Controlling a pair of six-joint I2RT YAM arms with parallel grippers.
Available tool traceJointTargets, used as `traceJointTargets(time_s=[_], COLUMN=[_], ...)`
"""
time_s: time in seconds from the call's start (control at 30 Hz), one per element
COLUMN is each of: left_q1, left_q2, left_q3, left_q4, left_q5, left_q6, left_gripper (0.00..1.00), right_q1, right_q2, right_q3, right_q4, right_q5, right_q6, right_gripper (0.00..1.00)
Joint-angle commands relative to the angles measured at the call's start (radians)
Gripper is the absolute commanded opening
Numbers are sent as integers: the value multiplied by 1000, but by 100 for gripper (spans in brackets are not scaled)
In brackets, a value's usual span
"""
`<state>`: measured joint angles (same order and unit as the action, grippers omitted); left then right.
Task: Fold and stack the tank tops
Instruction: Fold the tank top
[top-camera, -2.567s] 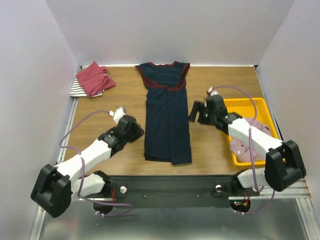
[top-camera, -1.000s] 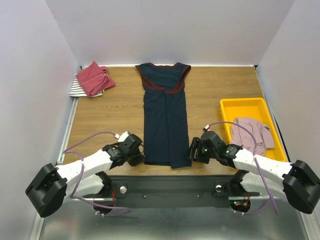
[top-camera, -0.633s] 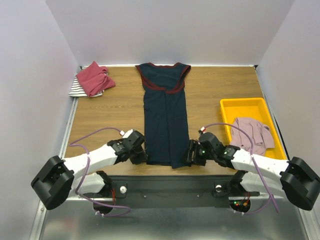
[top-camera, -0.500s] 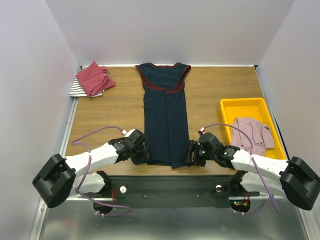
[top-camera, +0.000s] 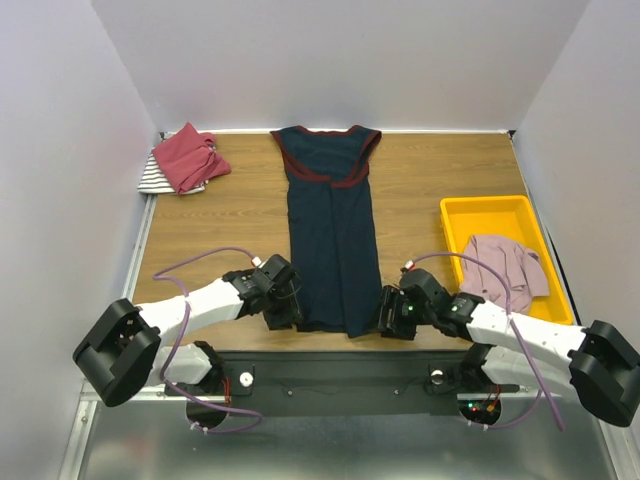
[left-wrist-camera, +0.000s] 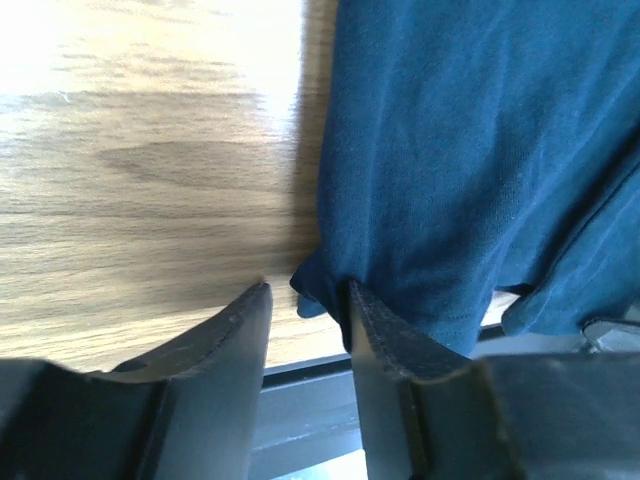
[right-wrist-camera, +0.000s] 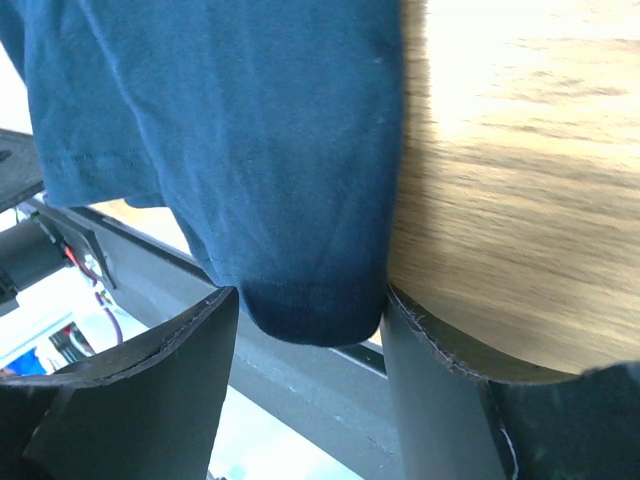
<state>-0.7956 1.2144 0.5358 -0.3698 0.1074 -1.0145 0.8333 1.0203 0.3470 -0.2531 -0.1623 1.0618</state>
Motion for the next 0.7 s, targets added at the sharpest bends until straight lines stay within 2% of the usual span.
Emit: traceJointTargets(time_s=[0.0,0.3,0.33,0.43,0.5,0.6,0.67], left_q1=[1,-2,-2,-4,-5,-11,-20], left_q2=[20,1,-3,-9,-7,-9,-16], left_q3=[-66,-99,-105,-109,-103,-89,-83], left_q4=[-38,32,40,55,65,63,58], left_q5=[29,35,32,37,38,40,41], left_q6=[13,-36,-39,-42,-41,-33,-35], left_gripper=[46,18,11,0,0,0,0], right_q1=[10,10,9,10,10,10,10], right_q2=[24,57,61,57,61,67,76], right_q3=[-10,55,63,82,93,115,135], right_q4=[-212,-212,-212,-212,-212,-212,-212], right_q5=[119,196,217,251,263,283,285], right_q6=[-8,-17,-20,-34,-45,-77,-91], right_gripper=[64,58,55,53,50,34,29])
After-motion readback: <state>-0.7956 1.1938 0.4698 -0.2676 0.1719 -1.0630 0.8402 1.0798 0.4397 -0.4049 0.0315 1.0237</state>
